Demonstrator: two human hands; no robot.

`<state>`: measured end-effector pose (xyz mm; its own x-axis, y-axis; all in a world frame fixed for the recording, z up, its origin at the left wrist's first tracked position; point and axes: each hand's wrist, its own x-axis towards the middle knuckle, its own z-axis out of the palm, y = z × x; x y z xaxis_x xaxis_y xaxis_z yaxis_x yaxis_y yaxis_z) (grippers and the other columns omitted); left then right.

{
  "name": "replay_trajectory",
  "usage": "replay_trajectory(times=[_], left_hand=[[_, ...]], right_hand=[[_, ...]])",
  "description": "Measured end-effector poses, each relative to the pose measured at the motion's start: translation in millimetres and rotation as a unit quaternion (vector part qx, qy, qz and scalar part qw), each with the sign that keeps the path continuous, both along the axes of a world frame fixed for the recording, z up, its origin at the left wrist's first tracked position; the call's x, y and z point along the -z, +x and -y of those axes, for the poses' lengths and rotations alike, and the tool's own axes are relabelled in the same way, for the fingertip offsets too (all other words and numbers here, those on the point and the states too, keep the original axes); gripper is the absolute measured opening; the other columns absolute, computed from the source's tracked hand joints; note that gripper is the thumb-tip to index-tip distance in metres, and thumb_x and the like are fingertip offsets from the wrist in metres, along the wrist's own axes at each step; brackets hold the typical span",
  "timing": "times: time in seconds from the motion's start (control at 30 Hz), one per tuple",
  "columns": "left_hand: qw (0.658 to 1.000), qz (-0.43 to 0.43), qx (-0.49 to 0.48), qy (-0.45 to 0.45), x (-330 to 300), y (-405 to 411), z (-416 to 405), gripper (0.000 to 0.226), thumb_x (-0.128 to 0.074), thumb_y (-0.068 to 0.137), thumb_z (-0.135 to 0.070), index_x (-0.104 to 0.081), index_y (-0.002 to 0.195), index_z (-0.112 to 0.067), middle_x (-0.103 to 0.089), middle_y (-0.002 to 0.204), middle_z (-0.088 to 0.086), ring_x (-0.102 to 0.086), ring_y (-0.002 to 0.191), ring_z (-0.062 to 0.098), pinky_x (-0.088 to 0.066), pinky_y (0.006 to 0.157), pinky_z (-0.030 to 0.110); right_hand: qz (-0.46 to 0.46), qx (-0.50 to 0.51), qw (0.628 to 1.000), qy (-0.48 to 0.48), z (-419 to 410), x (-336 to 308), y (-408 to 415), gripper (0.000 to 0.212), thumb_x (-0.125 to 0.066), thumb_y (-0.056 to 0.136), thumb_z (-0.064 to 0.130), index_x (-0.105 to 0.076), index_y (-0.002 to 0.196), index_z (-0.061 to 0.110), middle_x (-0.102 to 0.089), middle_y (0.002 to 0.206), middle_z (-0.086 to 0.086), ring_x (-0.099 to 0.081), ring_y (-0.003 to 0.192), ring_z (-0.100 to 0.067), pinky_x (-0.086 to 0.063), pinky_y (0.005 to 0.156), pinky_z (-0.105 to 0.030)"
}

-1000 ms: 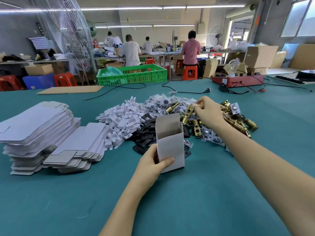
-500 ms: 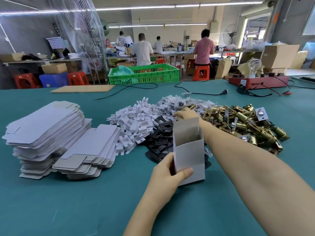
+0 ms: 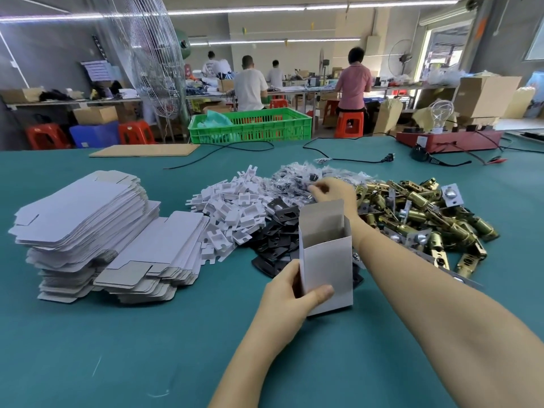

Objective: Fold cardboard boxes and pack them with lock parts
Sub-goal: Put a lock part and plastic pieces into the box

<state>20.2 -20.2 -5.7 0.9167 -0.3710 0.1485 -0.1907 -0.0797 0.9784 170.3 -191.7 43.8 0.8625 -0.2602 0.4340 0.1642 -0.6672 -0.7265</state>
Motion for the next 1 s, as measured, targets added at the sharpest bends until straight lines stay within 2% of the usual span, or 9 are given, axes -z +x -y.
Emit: replay_trajectory(times=[0.13, 0.33, 0.43, 0.5, 0.57, 0.67, 0.73, 0.87, 1.0], left_hand=[[1.000, -0.007, -0.004, 0.001, -2, 0, 0, 0.038, -0.074, 0.074, -0.031, -0.063, 0.110, -0.040, -0.072, 0.108, -0.015, -0.067, 0.103, 0.005, -0.053, 0.093, 0.030], [1.000, -0.017, -0.001, 0.010, -6, -2, -2, 0.043, -0.078, 0.081, -0.012, -0.065, 0.117, -0.030, -0.072, 0.110, -0.009, -0.067, 0.104, 0.008, -0.055, 0.090, 0.029], [1.000, -0.024, -0.006, 0.008, -8, -4, -1, 0.039, -0.075, 0.083, -0.006, -0.066, 0.115, -0.025, -0.073, 0.108, -0.006, -0.068, 0.103, 0.012, -0.055, 0.088, 0.029], [1.000, -0.024, -0.008, 0.014, -9, -6, 1, 0.038, -0.075, 0.082, -0.005, -0.067, 0.115, -0.021, -0.074, 0.108, -0.005, -0.068, 0.103, 0.013, -0.055, 0.088, 0.029], [0.999, -0.025, -0.006, 0.019, -9, -8, 4, 0.038, -0.075, 0.082, -0.004, -0.067, 0.115, -0.019, -0.074, 0.108, -0.005, -0.069, 0.102, 0.013, -0.055, 0.090, 0.031], [1.000, -0.017, 0.001, 0.016, -9, -9, 5, 0.038, -0.074, 0.083, -0.003, -0.066, 0.116, -0.019, -0.074, 0.109, -0.007, -0.068, 0.103, 0.011, -0.054, 0.092, 0.031], [1.000, -0.012, 0.005, 0.015, -8, -9, 5, 0.038, -0.074, 0.083, -0.004, -0.066, 0.117, -0.020, -0.073, 0.110, -0.008, -0.068, 0.104, 0.010, -0.054, 0.092, 0.029], [1.000, -0.017, 0.011, 0.008, -7, -8, 5, 0.039, -0.074, 0.084, -0.004, -0.065, 0.118, -0.021, -0.073, 0.110, -0.008, -0.068, 0.105, 0.011, -0.054, 0.092, 0.030], [1.000, -0.013, 0.018, 0.002, -5, -8, 4, 0.041, -0.076, 0.082, -0.006, -0.064, 0.119, -0.022, -0.073, 0.110, -0.007, -0.068, 0.104, 0.011, -0.054, 0.093, 0.032]], right_hand=[[0.079, 0.082, 0.992, 0.050, 19, -16, -30, 0.004, -0.066, 0.085, 0.016, -0.065, 0.082, 0.014, -0.063, 0.077, 0.004, -0.056, 0.073, -0.011, -0.048, 0.075, -0.030], [0.043, -0.034, 0.981, 0.187, 52, -58, -107, 0.014, -0.068, 0.083, 0.008, -0.059, 0.089, 0.015, -0.062, 0.084, -0.008, -0.065, 0.074, -0.019, -0.057, 0.072, -0.033], [0.040, -0.093, 0.977, 0.190, 58, -82, -149, 0.014, -0.070, 0.084, 0.005, -0.061, 0.089, 0.014, -0.063, 0.079, -0.003, -0.065, 0.071, -0.013, -0.054, 0.072, -0.024], [0.033, -0.140, 0.971, 0.191, 58, -94, -173, 0.012, -0.069, 0.084, 0.003, -0.063, 0.088, 0.013, -0.063, 0.080, -0.003, -0.066, 0.075, -0.017, -0.056, 0.077, -0.027], [0.017, -0.178, 0.972, 0.150, 51, -104, -192, 0.009, -0.069, 0.085, 0.004, -0.066, 0.088, 0.013, -0.064, 0.081, -0.005, -0.066, 0.074, -0.018, -0.058, 0.077, -0.028], [0.044, -0.158, 0.986, -0.024, 35, -111, -203, 0.009, -0.066, 0.087, 0.006, -0.068, 0.087, 0.015, -0.066, 0.074, 0.001, -0.061, 0.063, -0.005, -0.051, 0.063, -0.017], [0.071, -0.146, 0.981, -0.101, 23, -112, -203, 0.010, -0.065, 0.087, 0.005, -0.068, 0.088, 0.015, -0.064, 0.072, 0.005, -0.058, 0.062, -0.002, -0.048, 0.062, -0.016], [0.077, -0.165, 0.968, -0.171, 6, -105, -199, 0.012, -0.064, 0.086, 0.003, -0.069, 0.092, 0.012, -0.067, 0.081, -0.001, -0.062, 0.077, -0.012, -0.052, 0.076, -0.031], [0.084, -0.166, 0.964, -0.189, -1, -95, -192, 0.013, -0.062, 0.087, 0.003, -0.069, 0.095, 0.010, -0.067, 0.082, -0.004, -0.062, 0.079, -0.016, -0.050, 0.076, -0.035]])
